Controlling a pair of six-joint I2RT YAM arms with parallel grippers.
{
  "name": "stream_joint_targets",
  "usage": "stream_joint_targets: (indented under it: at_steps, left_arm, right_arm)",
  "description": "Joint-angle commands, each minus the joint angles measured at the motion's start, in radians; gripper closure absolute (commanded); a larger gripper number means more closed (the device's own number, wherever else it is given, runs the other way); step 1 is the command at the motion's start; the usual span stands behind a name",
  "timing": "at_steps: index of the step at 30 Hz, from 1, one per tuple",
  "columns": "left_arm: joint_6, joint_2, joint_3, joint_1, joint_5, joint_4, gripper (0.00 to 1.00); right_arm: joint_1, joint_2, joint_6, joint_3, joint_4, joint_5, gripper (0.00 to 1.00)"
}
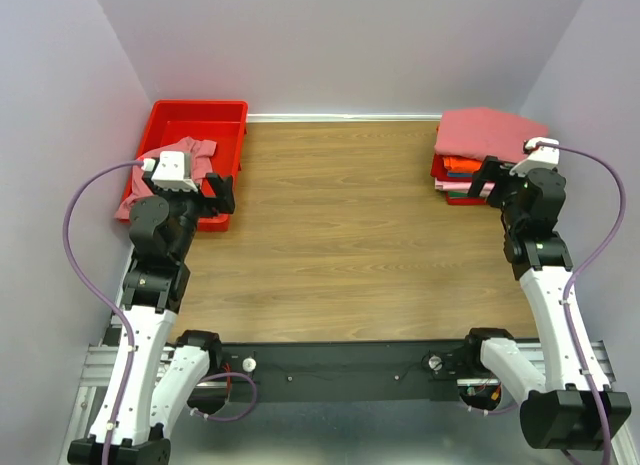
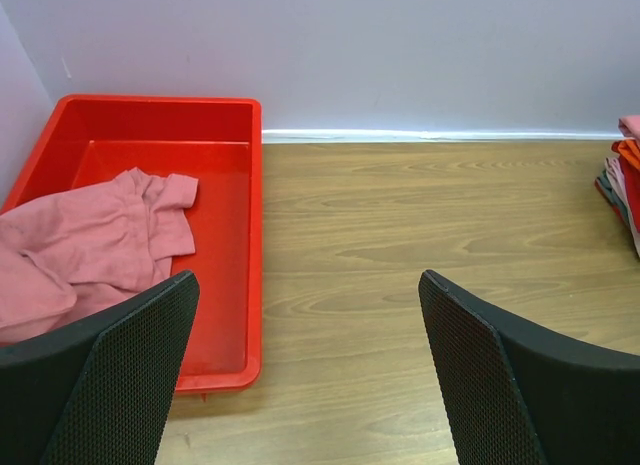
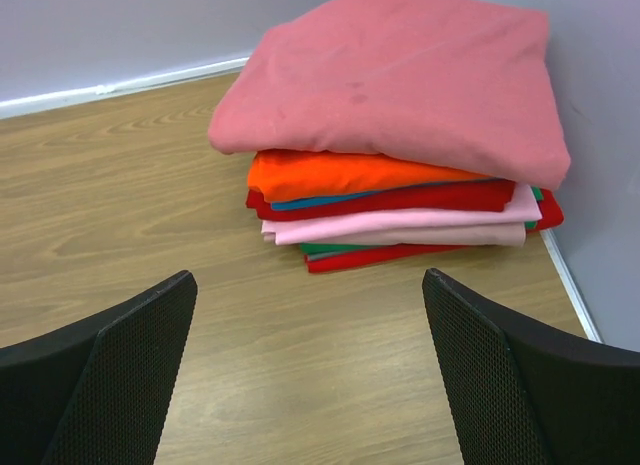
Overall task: Fold and stack the t-shirts
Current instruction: Grab the tshirt from the pile
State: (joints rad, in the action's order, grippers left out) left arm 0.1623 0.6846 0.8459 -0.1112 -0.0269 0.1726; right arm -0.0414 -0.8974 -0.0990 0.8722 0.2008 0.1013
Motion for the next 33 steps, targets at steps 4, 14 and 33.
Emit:
stream_joint_targets:
  at_steps: [4, 14, 33]
  left_arm:
    - [0.054, 0.042, 0.044, 0.018, 0.100, -0.018, 0.02]
    - [0.293, 0.289, 0.125, 0.310, -0.021, -0.058, 0.02]
    - [0.413, 0.883, 0.461, 0.380, 0.338, 0.221, 0.22]
  right_arm:
    - [-0.008, -0.026, 0.203, -0.082, -0.021, -0.361, 0.00]
    - [-0.009, -0.055, 0.311, -0.167, -0.001, -0.606, 0.00]
    - [-0.008, -0.077, 0.314, -0.164, 0.011, -0.551, 0.00]
